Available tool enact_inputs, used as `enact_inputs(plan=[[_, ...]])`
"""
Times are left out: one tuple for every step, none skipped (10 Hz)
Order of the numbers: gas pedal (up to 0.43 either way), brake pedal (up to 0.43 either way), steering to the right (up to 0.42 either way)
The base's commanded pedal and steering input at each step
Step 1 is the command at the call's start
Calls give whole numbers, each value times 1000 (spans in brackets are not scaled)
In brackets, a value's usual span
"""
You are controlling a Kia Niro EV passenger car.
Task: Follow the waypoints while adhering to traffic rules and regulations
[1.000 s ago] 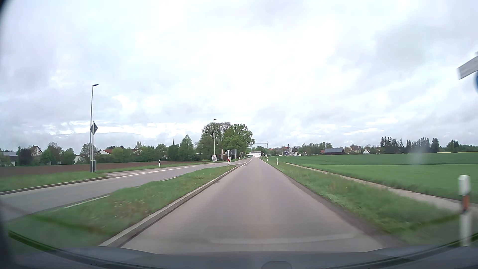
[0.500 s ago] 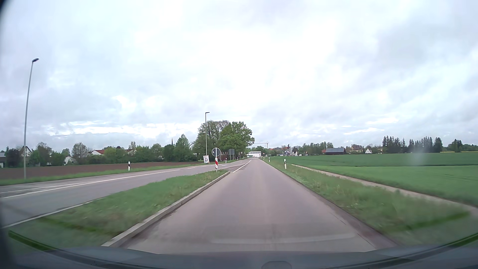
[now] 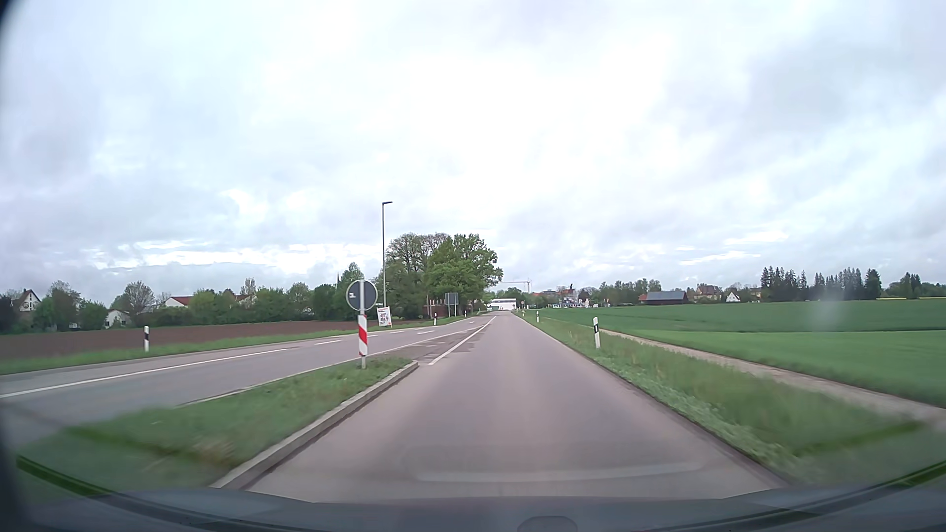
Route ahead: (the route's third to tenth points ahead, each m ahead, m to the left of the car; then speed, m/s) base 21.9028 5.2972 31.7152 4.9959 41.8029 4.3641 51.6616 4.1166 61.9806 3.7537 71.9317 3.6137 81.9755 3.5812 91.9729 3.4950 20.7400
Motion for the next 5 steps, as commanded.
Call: enact_inputs(plan=[[157,0,0],[157,0,0],[157,0,0],[157,0,0],[157,0,0]])
